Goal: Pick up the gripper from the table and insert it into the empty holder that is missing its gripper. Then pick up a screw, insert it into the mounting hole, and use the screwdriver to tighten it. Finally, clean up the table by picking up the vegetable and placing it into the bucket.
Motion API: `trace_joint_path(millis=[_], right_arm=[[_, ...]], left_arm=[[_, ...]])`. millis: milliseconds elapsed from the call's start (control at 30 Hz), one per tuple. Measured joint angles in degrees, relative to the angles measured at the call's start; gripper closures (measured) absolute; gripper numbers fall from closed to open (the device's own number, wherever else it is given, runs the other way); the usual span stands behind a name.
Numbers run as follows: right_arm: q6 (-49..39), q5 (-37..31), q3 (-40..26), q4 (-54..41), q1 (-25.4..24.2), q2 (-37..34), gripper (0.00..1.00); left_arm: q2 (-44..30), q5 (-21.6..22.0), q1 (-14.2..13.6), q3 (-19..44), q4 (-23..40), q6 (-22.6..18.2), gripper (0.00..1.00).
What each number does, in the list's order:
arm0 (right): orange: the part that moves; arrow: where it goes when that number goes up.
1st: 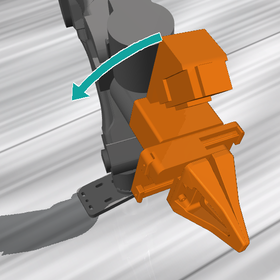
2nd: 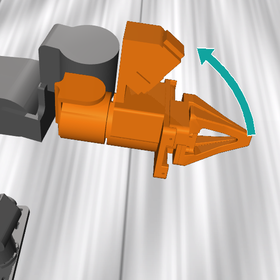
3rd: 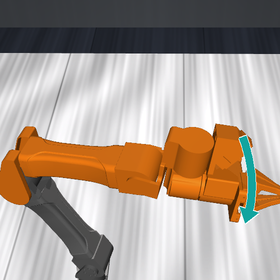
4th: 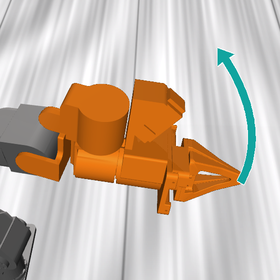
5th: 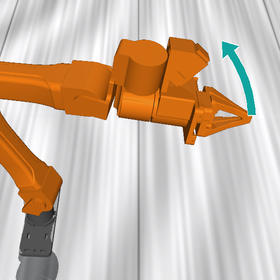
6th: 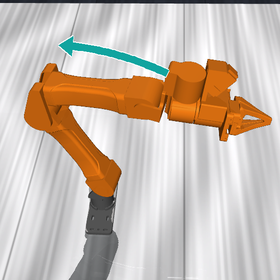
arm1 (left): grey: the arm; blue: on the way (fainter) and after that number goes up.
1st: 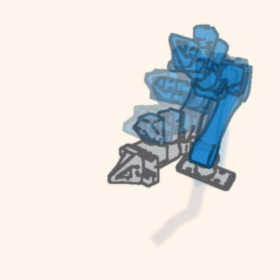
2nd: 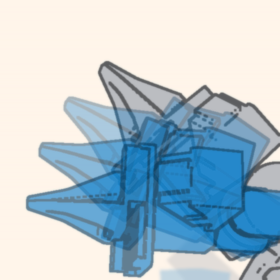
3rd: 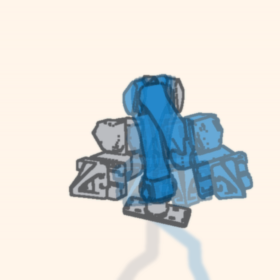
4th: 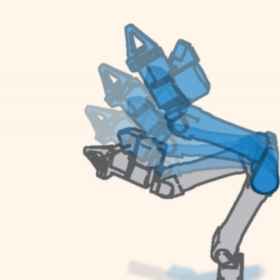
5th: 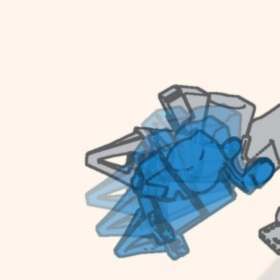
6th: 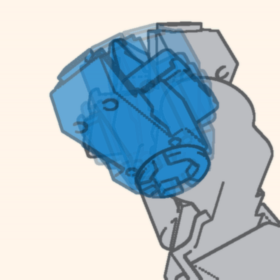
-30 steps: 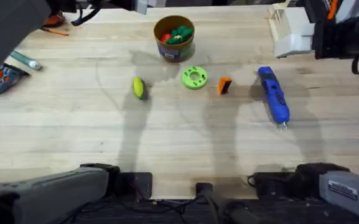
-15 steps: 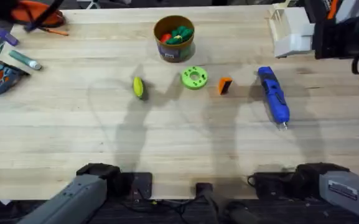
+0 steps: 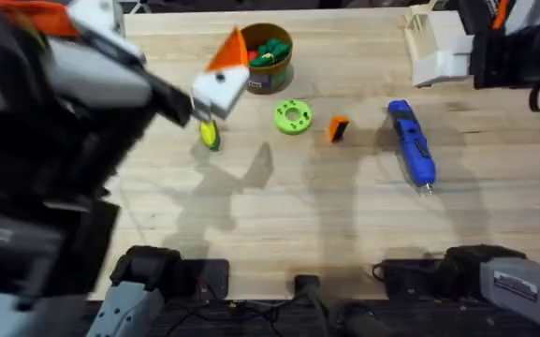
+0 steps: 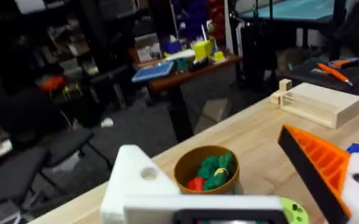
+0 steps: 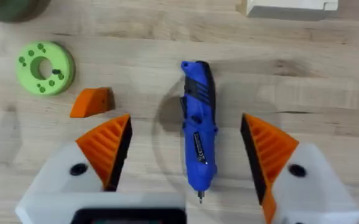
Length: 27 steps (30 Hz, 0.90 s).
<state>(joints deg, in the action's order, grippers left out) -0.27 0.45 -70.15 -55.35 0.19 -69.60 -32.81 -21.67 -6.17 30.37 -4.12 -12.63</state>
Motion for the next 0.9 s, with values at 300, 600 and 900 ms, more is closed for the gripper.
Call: trace_joint_path(millis=[300,600,900], right_arm=[[0.0,0.0,0.0,0.0,0.0,0.0,0.009],[0.0,0.0,0.0,0.0,0.0,0.0,0.008],[0.0,0.0,0.0,0.0,0.0,0.0,0.010]], left_arm=[[11.0,-1.8,4.1,-16.6,-9.6,4.3,0.015],[23.4,-7.0,8.7,-23.0,-9.9,5.9,0.015],[31.2,-8.6,8.7,-30.0,-7.1,10.8,0.016]])
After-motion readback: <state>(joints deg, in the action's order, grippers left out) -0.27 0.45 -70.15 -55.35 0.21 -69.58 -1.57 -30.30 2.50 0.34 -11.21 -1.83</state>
